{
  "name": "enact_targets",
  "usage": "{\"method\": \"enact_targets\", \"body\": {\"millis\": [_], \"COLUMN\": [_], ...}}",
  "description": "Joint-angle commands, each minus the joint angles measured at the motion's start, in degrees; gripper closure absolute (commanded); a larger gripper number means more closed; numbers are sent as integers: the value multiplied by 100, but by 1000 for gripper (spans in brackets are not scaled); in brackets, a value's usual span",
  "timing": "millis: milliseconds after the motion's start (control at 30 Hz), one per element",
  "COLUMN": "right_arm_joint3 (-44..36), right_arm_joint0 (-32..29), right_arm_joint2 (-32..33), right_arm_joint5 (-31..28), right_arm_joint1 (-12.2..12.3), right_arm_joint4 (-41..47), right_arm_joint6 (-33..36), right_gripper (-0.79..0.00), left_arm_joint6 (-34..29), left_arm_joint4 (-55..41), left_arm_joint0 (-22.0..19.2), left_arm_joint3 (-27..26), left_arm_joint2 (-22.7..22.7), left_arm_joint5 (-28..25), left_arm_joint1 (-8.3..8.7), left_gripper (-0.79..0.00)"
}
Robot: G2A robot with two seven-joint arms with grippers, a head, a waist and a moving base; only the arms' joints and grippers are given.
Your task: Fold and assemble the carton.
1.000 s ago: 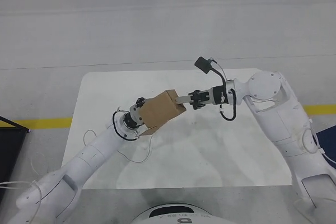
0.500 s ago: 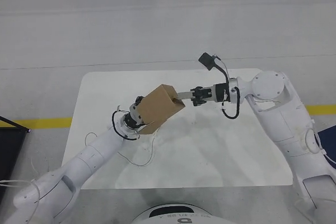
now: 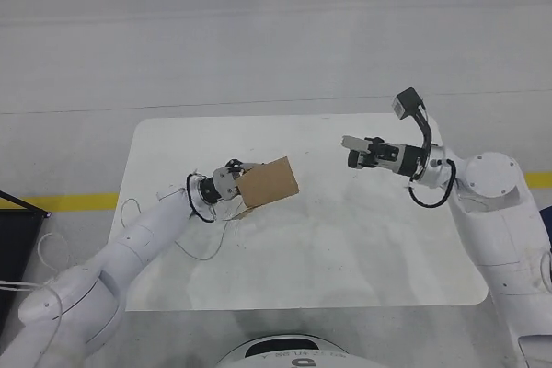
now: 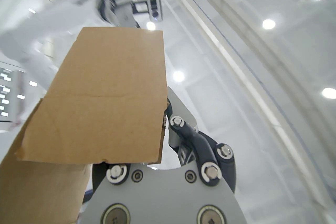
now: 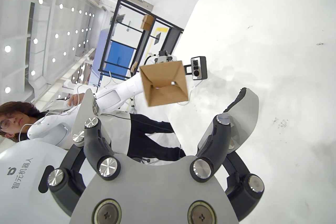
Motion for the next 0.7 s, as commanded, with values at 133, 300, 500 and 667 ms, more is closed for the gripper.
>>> {"method": "enact_targets", "body": {"millis": [133, 300, 500, 667], "right_arm_joint3": [2, -142, -327, -454], "right_arm_joint0": [-562, -996, -1375, -1660], "right_arm_joint2": [429, 761, 930, 999], "right_arm_joint5": [-334, -465, -540, -597], "right_arm_joint1": [36, 63, 66, 64], "right_arm_joint4": [259, 420, 698, 739], "right_arm_joint6": [-360, -572, -679, -802], "right_gripper": [-785, -785, -785, -785], "left_arm_joint6": [1902, 3267, 3911, 3332], "left_arm_joint4": [2773, 4705, 6094, 5444], "left_arm_joint0": [-628, -946, -1076, -1076], "left_arm_joint3": [-40, -426, -910, -1090], "left_arm_joint2": [424, 726, 916, 515], "left_arm_joint5": [-1308, -1871, -1944, -1982], "left_arm_joint1": [-147, -274, -468, -534], "left_gripper": [0, 0, 0, 0]}}
